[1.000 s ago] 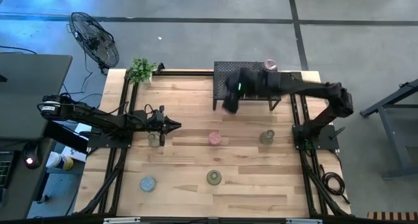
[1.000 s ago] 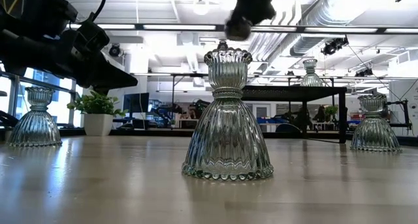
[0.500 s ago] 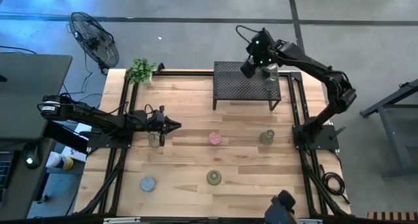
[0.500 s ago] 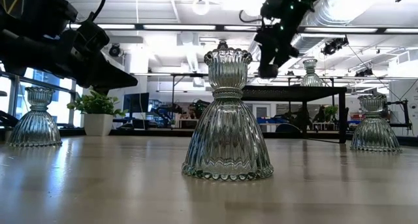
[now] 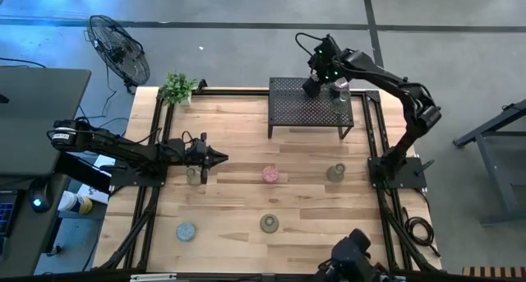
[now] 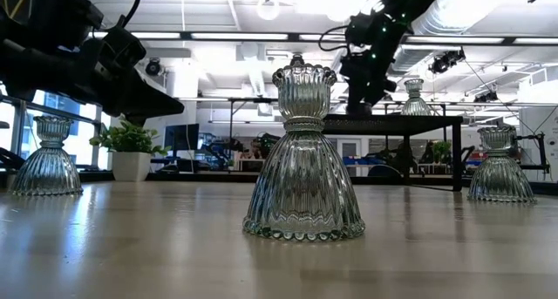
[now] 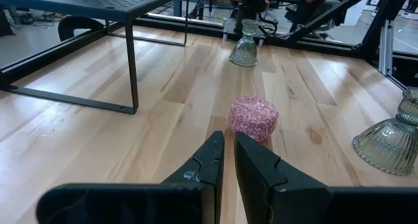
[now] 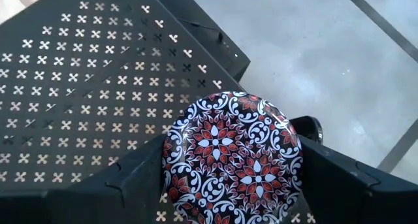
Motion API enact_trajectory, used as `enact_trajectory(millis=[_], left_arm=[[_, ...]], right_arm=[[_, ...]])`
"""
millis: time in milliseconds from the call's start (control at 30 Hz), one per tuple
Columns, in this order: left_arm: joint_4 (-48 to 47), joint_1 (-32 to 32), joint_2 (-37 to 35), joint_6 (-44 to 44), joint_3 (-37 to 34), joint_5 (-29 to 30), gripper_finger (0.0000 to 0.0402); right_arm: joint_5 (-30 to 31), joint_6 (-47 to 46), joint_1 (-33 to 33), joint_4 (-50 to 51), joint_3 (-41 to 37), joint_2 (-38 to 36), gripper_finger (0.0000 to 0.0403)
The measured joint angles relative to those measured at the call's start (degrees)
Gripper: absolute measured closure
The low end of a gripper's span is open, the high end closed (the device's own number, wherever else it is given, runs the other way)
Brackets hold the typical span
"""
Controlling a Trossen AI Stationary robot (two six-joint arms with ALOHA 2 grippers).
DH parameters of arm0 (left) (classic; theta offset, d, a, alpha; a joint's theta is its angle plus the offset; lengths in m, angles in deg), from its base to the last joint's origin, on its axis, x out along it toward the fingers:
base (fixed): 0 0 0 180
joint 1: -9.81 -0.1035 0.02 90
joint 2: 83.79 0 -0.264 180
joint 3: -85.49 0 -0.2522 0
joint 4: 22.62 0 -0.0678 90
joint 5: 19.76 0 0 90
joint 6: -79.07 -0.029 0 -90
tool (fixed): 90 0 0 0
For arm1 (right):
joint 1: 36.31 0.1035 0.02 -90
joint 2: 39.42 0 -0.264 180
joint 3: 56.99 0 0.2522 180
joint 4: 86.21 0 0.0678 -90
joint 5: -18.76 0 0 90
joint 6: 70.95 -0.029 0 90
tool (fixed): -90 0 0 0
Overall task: Pick & Place candle stick holders
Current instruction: Put the black scented candle on the shelf
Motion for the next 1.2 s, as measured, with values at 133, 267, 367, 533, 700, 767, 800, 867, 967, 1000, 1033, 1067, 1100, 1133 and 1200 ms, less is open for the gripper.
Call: enact_trajectory(millis=[133, 267, 367, 533, 700, 767, 800, 867, 967, 1000, 1033, 1067, 1100, 1133, 1200], left_arm=[[-0.1, 0.0, 0.0, 0.0, 0.0, 0.0, 0.0367], [0.0, 0.0, 0.0, 0.4, 0.0, 0.0, 0.0367], [0.0, 0.0, 0.0, 0.4, 0.0, 0.0, 0.0367], [0.0, 0.0, 0.0, 0.4, 0.0, 0.0, 0.0367], [0.0, 0.0, 0.0, 0.4, 0.0, 0.0, 0.0367], [0.0, 0.0, 0.0, 0.4, 0.0, 0.0, 0.0367], [0.0, 0.0, 0.0, 0.4, 0.0, 0.1, 0.0367], [0.0, 0.0, 0.0, 0.4, 0.0, 0.1, 0.0367], [0.0, 0.0, 0.0, 0.4, 0.0, 0.1, 0.0367], [0.0, 0.0, 0.0, 0.4, 0.0, 0.1, 0.0367], [0.0, 0.0, 0.0, 0.4, 0.0, 0.2, 0.0367], [0.0, 0.0, 0.0, 0.4, 0.0, 0.2, 0.0367], [0.0, 0.0, 0.0, 0.5, 0.0, 0.2, 0.0367], [0.0, 0.0, 0.0, 0.5, 0.0, 0.2, 0.0367], [0.0, 0.0, 0.0, 0.5, 0.0, 0.2, 0.0367]], right_arm=[[-0.2, -0.1, -1.0, 0.1, 0.0, 0.2, 0.0116], [-0.4, -1.6, -2.0, 0.5, 0.0, 0.2, 0.0116], [-0.7, -2.1, -2.3, 1.3, 0.0, 0.4, 0.0116], [-1.1, -2.1, -2.2, 1.3, 0.0, 1.7, 0.0116], [-1.5, -2.1, -2.2, 1.0, 0.1, 2.3, 0.0116], [-1.5, -2.1, -2.2, 0.9, 0.1, 2.3, 0.0115], [-1.5, -2.2, -2.2, 0.9, 0.1, 2.3, 0.0114], [-1.4, -2.3, -2.2, 0.9, 0.1, 2.4, 0.0109], [-1.5, -2.3, -2.2, 1.1, 0.1, 2.4, 0.0099], [-1.7, -2.3, -2.2, 1.3, 0.1, 2.4, 0.0096], [-1.9, -2.3, -2.2, 1.6, 0.1, 2.4, 0.0094], [-2.0, -2.4, -2.2, 1.9, 0.1, 2.4, 0.0092], [-2.0, -2.3, -2.2, 2.1, 0.1, 2.4, 0.0092], [-2.0, -2.3, -2.2, 2.2, 0.1, 2.4, 0.0091], [-2.0, -2.3, -2.2, 2.2, 0.1, 2.4, 0.009]])
